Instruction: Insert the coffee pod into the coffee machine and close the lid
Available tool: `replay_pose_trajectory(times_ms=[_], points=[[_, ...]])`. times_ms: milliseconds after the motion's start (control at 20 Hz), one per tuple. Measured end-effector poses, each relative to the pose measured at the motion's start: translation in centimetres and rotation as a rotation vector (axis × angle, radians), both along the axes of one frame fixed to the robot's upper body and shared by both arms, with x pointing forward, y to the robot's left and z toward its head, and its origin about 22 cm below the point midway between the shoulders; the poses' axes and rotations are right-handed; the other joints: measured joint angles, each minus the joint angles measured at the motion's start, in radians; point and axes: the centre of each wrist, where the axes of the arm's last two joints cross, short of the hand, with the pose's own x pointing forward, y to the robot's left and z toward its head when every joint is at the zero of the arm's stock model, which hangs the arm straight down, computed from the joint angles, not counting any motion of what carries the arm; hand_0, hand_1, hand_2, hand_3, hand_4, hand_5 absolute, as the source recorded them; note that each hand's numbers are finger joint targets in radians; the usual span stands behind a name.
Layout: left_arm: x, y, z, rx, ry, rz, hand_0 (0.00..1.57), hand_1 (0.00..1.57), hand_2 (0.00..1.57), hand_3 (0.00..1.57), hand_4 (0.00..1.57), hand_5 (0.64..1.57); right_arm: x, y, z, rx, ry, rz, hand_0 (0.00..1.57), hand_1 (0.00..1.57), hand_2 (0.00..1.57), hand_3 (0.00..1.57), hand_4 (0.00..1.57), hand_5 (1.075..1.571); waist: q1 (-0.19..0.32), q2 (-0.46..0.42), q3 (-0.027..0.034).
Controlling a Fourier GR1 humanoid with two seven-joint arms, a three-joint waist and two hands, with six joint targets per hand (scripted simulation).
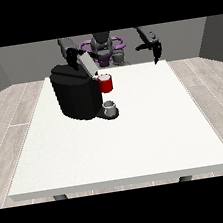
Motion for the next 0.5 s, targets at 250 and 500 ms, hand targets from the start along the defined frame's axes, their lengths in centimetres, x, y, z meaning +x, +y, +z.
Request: replay_pose_trajectory(times_ms=[250, 500], points=[[0.0, 0.1, 0.1, 0.013, -0.012, -0.004, 0.0, 0.0, 0.0, 0.0, 0.34, 1.571, 0.7, 0.0, 0.3, 0.005, -0.016, 0.003, 0.0, 0.0, 0.0, 0.0, 0.24, 1.571, 0.002, 0.008, -0.0035], [0.2, 0.3, -0.3, 0.015, -0.014, 0.002, 0.0, 0.0, 0.0, 0.0, 0.36, 1.571, 1.3, 1.3, 0.9, -0.015, -0.023, 0.014, 0.0, 0.0, 0.0, 0.0, 0.44, 1.571, -0.001, 0.022, -0.004]])
